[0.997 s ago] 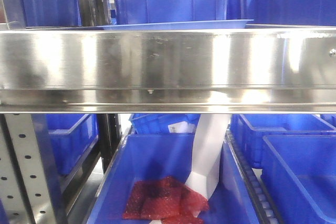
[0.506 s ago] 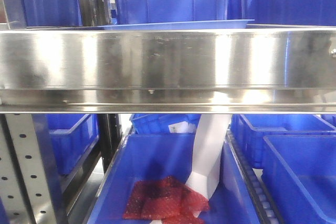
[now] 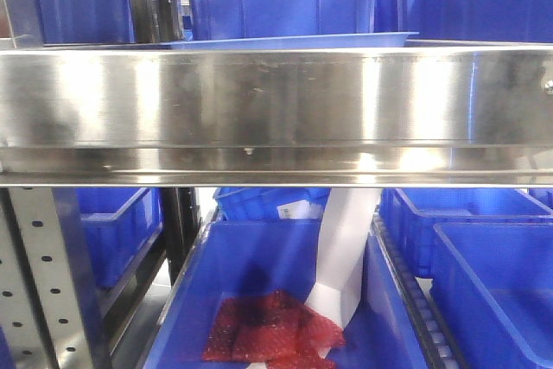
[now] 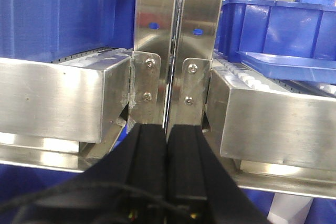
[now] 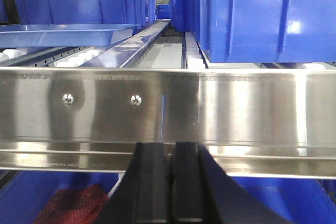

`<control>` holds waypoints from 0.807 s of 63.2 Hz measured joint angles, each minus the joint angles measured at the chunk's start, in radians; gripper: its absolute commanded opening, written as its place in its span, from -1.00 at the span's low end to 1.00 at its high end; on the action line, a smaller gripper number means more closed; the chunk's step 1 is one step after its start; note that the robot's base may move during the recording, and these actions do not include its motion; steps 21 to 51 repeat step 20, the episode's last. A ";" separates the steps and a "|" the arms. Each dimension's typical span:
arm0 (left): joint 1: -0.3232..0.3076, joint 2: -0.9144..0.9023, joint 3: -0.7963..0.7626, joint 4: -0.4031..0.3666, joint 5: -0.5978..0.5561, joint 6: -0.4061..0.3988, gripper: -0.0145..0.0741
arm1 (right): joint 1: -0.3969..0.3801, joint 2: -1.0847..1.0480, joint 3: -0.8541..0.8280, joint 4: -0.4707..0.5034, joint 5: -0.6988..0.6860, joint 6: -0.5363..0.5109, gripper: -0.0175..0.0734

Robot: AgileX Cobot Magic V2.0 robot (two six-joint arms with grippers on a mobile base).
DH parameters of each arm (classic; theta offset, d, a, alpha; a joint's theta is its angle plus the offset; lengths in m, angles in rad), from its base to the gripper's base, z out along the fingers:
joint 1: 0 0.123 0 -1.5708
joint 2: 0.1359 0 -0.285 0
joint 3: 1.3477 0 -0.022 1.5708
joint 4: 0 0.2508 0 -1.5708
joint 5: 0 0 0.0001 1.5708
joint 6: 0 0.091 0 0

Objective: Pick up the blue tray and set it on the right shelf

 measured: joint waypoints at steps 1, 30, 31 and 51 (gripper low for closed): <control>0.000 0.000 0.000 0.000 0.000 0.000 -0.78 | 0.000 0.000 0.000 0.000 0.000 0.000 -0.49; 0.000 0.000 0.000 0.000 0.000 0.000 -0.78 | 0.000 0.000 0.000 0.000 0.000 0.000 -0.49; 0.000 0.000 0.000 0.000 0.000 0.000 -0.78 | 0.000 0.000 0.000 0.000 0.000 0.000 -0.49; 0.000 0.000 0.000 0.000 0.000 0.000 -0.78 | 0.000 0.000 0.000 0.000 0.000 0.000 -0.49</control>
